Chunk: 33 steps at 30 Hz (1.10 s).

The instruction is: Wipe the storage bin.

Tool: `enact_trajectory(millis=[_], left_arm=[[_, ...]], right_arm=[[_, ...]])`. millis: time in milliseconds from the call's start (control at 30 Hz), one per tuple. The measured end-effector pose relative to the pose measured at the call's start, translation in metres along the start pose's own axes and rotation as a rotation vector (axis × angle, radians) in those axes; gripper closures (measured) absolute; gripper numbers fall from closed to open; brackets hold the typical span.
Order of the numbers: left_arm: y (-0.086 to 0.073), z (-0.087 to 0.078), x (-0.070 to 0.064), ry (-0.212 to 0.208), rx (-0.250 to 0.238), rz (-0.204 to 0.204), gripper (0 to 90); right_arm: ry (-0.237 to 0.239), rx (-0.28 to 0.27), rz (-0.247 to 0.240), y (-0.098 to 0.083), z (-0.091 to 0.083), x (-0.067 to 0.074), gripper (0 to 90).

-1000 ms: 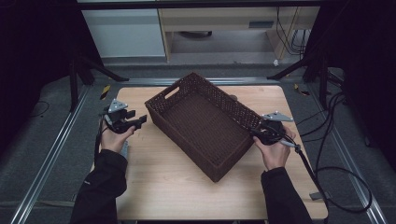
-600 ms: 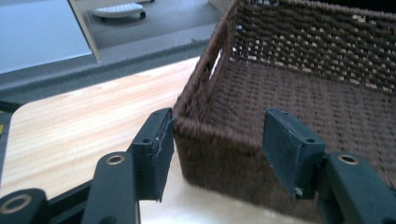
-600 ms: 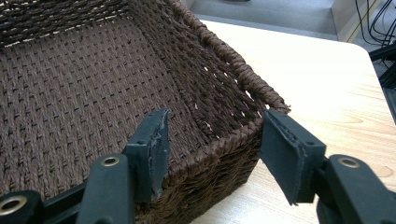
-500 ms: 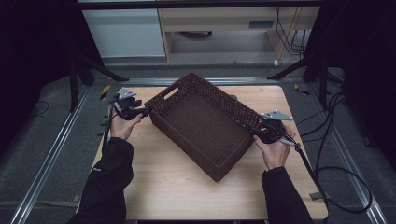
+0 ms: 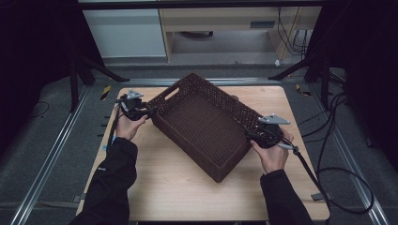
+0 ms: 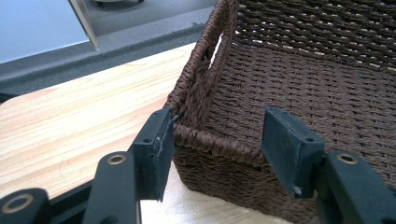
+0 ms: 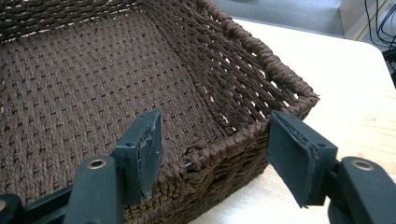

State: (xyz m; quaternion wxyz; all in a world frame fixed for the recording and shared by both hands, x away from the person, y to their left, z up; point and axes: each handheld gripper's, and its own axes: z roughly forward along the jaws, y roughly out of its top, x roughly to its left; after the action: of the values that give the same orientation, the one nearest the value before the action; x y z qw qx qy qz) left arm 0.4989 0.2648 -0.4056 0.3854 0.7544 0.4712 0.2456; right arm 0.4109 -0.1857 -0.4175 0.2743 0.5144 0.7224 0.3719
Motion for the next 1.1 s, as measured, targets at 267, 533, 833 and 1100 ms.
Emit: enact_trajectory(millis=[267,533,833,1100], left_arm=[[-0.004,0.009,0.015,-0.030,-0.014,-0.055,43.5],[-0.008,0.005,0.010,-0.020,-0.012,-0.061,45.4],[-0.024,-0.020,-0.001,-0.024,-0.027,-0.080,44.8],[-0.021,-0.020,0.007,-0.044,-0.051,-0.050,55.6]], right_arm=[[0.007,-0.015,0.002,0.002,0.009,-0.009,37.2],[0.039,-0.042,0.011,0.006,0.001,-0.010,38.4],[0.069,-0.004,-0.007,-0.006,-0.005,0.005,38.2],[0.068,-0.002,-0.003,-0.005,0.003,0.002,40.4]])
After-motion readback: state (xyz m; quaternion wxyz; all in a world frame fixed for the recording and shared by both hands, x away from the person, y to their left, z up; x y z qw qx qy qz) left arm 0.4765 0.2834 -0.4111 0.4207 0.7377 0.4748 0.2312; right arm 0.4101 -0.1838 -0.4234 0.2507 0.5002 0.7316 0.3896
